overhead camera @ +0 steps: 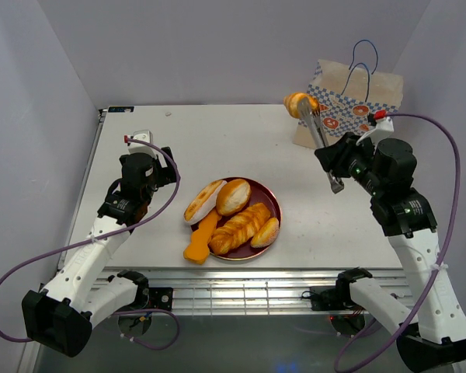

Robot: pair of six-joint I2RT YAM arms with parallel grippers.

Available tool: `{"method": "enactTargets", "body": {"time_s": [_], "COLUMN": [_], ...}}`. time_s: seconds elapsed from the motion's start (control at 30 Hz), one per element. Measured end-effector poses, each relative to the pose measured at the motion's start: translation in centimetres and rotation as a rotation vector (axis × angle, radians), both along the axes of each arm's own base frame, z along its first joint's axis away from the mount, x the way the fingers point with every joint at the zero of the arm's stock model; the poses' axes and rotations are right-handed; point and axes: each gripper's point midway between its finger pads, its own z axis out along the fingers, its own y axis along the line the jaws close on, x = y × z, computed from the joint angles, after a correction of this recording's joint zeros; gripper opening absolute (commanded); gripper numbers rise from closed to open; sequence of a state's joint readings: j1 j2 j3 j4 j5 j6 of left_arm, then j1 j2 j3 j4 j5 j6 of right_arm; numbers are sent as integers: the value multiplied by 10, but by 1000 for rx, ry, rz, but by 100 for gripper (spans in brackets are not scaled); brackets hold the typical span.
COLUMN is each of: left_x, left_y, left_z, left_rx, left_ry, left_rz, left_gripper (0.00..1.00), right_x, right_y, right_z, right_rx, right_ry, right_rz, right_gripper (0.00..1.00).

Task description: Place the fake bread into the paper bag

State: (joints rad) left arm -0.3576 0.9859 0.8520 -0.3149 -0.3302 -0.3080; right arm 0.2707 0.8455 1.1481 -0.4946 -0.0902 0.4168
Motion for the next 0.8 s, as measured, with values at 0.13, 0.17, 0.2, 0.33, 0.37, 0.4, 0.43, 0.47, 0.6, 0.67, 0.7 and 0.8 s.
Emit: {"method": "enactTargets", "body": {"time_s": [0.13,0.17,0.2,0.33,0.37,0.4,0.43,0.47,0.6,0.67,0.7,0.8], "left_x": [0,0,0,-1,-2,-2,-2,-2,-3,-3,-3,-3], "left_y": [0,0,0,1,1,1,1,1,1,1,1,0], "left_z": [1,1,1,4,5,5,6,6,7,7,7,7], "left_rx": [-1,-1,-1,-4,-5,-6,-7,-8,-12,-13,-14,-15], "left_ry": [-2,-3,-4,-11,-14,-16,-18,-19,-22,-21,-21,-21], "left_rz": [1,1,1,1,1,1,1,2,2,1,2,2], "left_gripper": [98,98,98,98,98,98,98,98,98,98,98,98], "right_x": [15,19,22,32,35,37,40,43,53,59,63,75], "right_y": [-7,-9,-11,-21,-24,-28,-31,-36,-56,-68,-74,-103], "right_z": [42,52,60,89,96,102,108,113,125,127,126,117], "right_rx": [8,12,14,19,20,21,22,22,19,15,15,30], "right_ry": [-80,-101,-119,-167,-179,-191,-201,-210,-229,-229,-224,-189], "right_rz": [-65,-81,-96,-161,-179,-198,-218,-241,-325,-366,-385,-447], "right_gripper": [8,8,8,8,8,8,8,8,8,8,8,8]}}
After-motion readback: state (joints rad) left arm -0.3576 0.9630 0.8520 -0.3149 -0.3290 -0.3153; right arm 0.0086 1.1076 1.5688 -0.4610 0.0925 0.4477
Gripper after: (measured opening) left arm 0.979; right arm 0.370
